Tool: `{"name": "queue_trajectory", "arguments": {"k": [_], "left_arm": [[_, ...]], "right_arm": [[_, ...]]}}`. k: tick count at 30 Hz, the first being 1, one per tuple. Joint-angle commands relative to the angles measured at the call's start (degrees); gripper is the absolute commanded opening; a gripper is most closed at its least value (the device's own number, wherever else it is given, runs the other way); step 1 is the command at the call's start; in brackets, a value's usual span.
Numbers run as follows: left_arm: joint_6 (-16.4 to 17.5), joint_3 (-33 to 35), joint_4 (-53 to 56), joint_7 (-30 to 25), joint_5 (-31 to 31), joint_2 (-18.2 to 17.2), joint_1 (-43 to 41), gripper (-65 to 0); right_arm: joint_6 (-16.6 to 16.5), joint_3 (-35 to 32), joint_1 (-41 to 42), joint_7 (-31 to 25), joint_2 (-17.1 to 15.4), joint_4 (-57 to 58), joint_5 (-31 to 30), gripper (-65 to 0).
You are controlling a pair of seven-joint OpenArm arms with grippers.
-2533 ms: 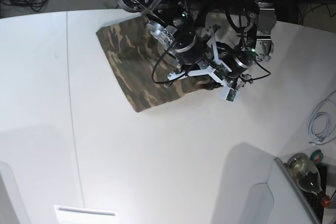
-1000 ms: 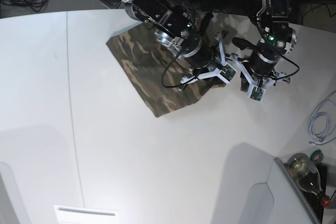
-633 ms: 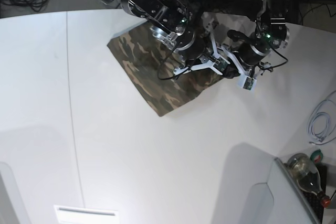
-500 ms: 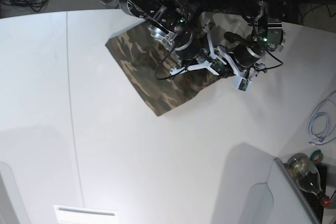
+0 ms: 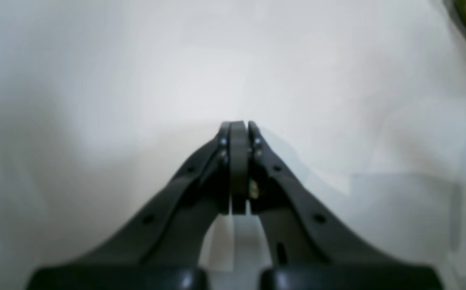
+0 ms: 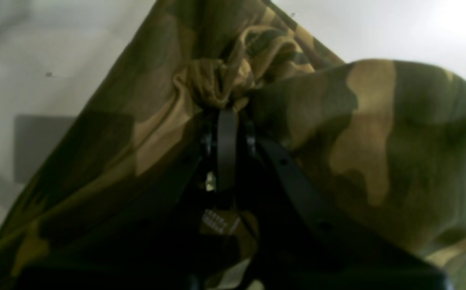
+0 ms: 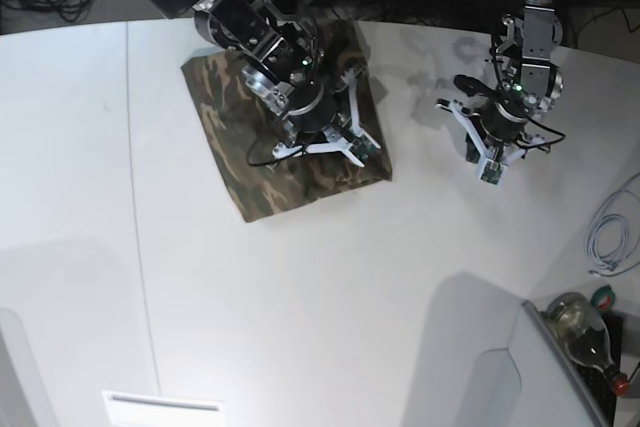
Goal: Layout the t-shirt on the table in an organized manner, then fold the t-shirt properly
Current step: 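Hold the shirt with both grippers and flip it over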
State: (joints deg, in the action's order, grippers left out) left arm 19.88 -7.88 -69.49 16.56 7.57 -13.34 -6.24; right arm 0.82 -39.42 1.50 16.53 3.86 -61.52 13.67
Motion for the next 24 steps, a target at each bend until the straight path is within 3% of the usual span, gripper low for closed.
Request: {"name": "queue_trajectory", "arguments": {"k": [1, 6, 17, 24], "left_arm": [[0.6, 0.2, -1.0, 0.6, -0.1, 0.0, 0.0, -65.0], [0.6, 0.2, -3.3, 1.0, -0.2, 0.8, -0.2, -65.0], [0.9, 0.2, -3.9, 1.0, -0.3, 2.2, -0.1, -65.0], [0.9, 0.2, -8.4, 1.2, -0.3, 3.1, -0.1, -65.0]], "right_arm": [[0.4, 0.9, -0.1, 3.7, -0.7, -0.1, 0.3, -65.0], [0.4, 0.9, -0.9, 3.8, -0.2, -0.9, 0.3, -65.0], [0.4, 0.6, -2.8, 6.5, -0.3, -15.1, 0.4, -65.0], [0.4, -2.5, -2.6, 6.2, 0.8, -11.8, 0.4, -65.0]]}}
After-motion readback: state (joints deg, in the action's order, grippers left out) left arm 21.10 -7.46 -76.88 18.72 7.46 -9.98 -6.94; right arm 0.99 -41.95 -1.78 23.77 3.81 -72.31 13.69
